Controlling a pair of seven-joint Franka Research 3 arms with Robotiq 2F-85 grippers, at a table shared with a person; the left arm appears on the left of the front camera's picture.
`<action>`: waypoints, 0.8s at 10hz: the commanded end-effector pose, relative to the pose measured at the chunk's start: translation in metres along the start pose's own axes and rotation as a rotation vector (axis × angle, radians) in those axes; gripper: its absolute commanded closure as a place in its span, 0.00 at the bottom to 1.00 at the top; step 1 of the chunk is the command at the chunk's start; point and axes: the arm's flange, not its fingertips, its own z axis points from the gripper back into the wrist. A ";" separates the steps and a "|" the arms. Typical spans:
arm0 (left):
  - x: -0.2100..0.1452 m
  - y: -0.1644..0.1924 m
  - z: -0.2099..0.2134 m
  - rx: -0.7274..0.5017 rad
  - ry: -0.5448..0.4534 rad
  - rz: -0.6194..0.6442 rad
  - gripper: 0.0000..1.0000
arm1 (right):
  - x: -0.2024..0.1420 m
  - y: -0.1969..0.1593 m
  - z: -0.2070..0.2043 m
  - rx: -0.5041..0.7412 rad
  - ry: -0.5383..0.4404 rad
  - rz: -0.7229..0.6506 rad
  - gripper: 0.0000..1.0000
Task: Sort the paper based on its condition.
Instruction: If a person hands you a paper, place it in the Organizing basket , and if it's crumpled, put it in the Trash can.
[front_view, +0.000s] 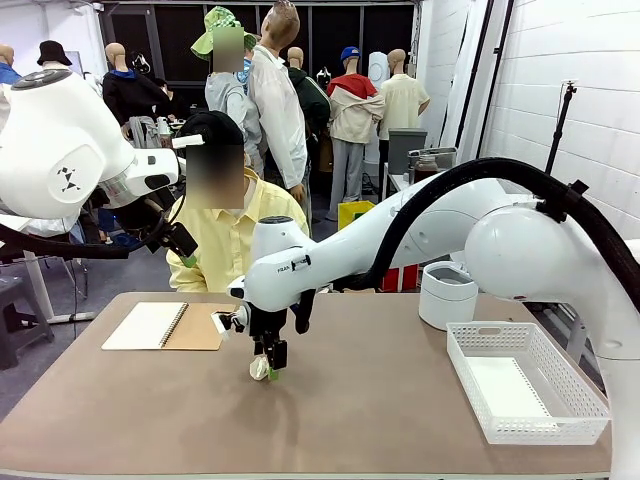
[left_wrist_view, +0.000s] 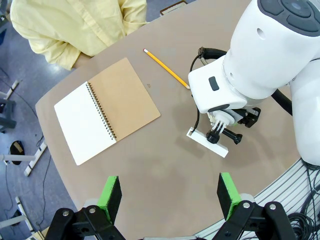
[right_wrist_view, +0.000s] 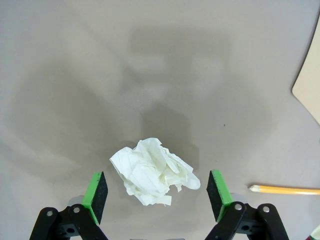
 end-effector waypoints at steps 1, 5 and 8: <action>0.000 0.001 0.000 -0.002 -0.006 0.001 0.00 | 0.005 -0.007 -0.001 0.015 0.013 -0.009 0.00; 0.000 0.001 0.000 -0.002 -0.006 0.001 0.00 | 0.006 -0.007 -0.003 0.025 -0.003 -0.022 0.59; 0.000 0.001 0.000 -0.002 -0.006 0.001 0.00 | 0.005 -0.007 -0.003 0.029 -0.013 -0.033 1.00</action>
